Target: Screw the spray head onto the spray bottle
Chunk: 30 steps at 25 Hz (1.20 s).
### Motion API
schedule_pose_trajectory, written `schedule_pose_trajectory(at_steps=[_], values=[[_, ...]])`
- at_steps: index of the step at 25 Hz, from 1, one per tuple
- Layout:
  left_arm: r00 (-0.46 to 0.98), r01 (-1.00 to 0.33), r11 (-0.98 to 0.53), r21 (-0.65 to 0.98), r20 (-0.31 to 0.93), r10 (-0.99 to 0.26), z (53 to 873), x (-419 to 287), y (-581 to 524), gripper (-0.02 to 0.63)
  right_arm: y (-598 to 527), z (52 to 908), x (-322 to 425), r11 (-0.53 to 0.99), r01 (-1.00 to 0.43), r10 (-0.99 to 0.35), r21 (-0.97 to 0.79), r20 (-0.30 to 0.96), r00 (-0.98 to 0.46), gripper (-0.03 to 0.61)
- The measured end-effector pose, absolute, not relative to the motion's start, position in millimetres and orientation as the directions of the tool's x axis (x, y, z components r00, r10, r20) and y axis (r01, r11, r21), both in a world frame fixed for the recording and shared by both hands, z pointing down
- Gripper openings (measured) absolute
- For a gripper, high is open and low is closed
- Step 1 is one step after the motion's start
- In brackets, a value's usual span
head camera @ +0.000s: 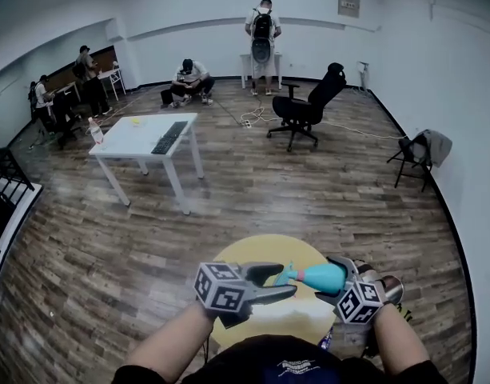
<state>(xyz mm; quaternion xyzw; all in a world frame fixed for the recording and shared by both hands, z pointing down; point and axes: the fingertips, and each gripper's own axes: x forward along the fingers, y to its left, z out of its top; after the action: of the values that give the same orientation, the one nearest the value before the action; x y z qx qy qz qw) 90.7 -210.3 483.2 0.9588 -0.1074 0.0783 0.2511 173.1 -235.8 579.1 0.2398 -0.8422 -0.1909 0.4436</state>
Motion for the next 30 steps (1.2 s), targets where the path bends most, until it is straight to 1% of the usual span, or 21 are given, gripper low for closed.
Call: schedule_pose_trajectory(at_steps=[1, 2, 4, 5, 6, 7, 9, 10, 11, 12, 14, 17, 18, 20, 22, 24, 25, 26, 27, 29, 30], values=[[0.958, -0.263, -0.851, 0.454, 0.23, -0.174, 488, 102, -204, 0.37, -233, 577, 180, 0.807, -0.209, -0.577, 0.553, 0.659, -0.483, 0.454], [0.948, -0.288, -0.854, 0.433, 0.253, -0.192, 492, 110, -200, 0.374, -232, 576, 187, 0.802, -0.187, -0.58, 0.568, 0.662, -0.475, 0.454], [0.927, -0.338, -0.854, 0.396, 0.295, -0.23, 499, 115, -200, 0.372, -227, 572, 192, 0.795, -0.155, -0.58, 0.587, 0.66, -0.478, 0.453], [0.915, -0.363, -0.849, 0.383, 0.318, -0.248, 502, 113, -203, 0.341, -224, 568, 190, 0.793, -0.146, -0.577, 0.592, 0.652, -0.491, 0.454], [0.903, -0.386, -0.843, 0.373, 0.339, -0.264, 504, 109, -206, 0.328, -219, 563, 183, 0.792, -0.141, -0.573, 0.594, 0.641, -0.51, 0.453], [0.897, -0.398, -0.839, 0.37, 0.351, -0.27, 505, 104, -209, 0.336, -214, 557, 174, 0.79, -0.14, -0.569, 0.597, 0.628, -0.531, 0.454], [0.915, -0.352, -0.851, 0.39, 0.335, -0.225, 501, 99, -203, 0.342, -207, 542, 150, 0.779, -0.139, -0.57, 0.611, 0.6, -0.561, 0.453], [0.933, -0.3, -0.867, 0.397, 0.313, -0.18, 496, 99, -194, 0.315, -205, 536, 137, 0.775, -0.138, -0.57, 0.617, 0.588, -0.573, 0.453], [0.944, -0.254, -0.888, 0.383, 0.296, -0.143, 491, 98, -185, 0.244, -204, 532, 125, 0.773, -0.138, -0.569, 0.619, 0.581, -0.582, 0.453], [0.948, -0.227, -0.912, 0.343, 0.293, -0.126, 487, 94, -179, 0.222, -203, 529, 116, 0.775, -0.137, -0.565, 0.617, 0.579, -0.588, 0.451], [0.936, -0.207, -0.955, 0.214, 0.329, -0.129, 483, 81, -174, 0.206, -199, 529, 101, 0.793, -0.136, -0.542, 0.594, 0.586, -0.602, 0.451], [0.885, -0.157, -0.987, -0.024, 0.44, -0.151, 486, 66, -167, 0.201, -192, 531, 85, 0.826, -0.117, -0.495, 0.551, 0.611, -0.617, 0.447], [0.871, -0.14, -0.988, -0.069, 0.466, -0.156, 487, 62, -166, 0.201, -191, 531, 81, 0.833, -0.111, -0.485, 0.543, 0.618, -0.618, 0.445], [0.861, -0.127, -0.987, -0.094, 0.484, -0.157, 488, 55, -165, 0.201, -190, 531, 73, 0.84, -0.101, -0.474, 0.534, 0.629, -0.617, 0.442], [0.871, -0.149, -0.988, -0.05, 0.467, -0.154, 489, 47, -168, 0.201, -192, 531, 65, 0.843, -0.096, -0.468, 0.529, 0.633, -0.616, 0.44], [0.897, -0.211, -0.976, 0.061, 0.408, -0.169, 486, 39, -177, 0.207, -198, 529, 63, 0.837, -0.109, -0.482, 0.535, 0.629, -0.61, 0.442], [0.916, -0.252, -0.958, 0.139, 0.353, -0.19, 481, 33, -185, 0.226, -204, 529, 68, 0.828, -0.129, -0.504, 0.546, 0.623, -0.598, 0.442], [0.934, -0.289, -0.929, 0.232, 0.282, -0.22, 473, 23, -195, 0.263, -211, 528, 76, 0.815, -0.156, -0.533, 0.558, 0.617, -0.579, 0.443], [0.944, -0.314, -0.889, 0.333, 0.208, -0.256, 465, 10, -207, 0.317, -216, 529, 87, 0.801, -0.183, -0.563, 0.57, 0.612, -0.555, 0.443], [0.941, -0.33, -0.806, 0.491, 0.102, -0.323, 455, -18, -226, 0.351, -222, 530, 106, 0.777, -0.217, -0.607, 0.592, 0.609, -0.511, 0.445], [0.937, -0.329, -0.779, 0.534, 0.084, -0.338, 455, -27, -231, 0.353, -222, 531, 110, 0.767, -0.216, -0.62, 0.605, 0.609, -0.495, 0.445]])
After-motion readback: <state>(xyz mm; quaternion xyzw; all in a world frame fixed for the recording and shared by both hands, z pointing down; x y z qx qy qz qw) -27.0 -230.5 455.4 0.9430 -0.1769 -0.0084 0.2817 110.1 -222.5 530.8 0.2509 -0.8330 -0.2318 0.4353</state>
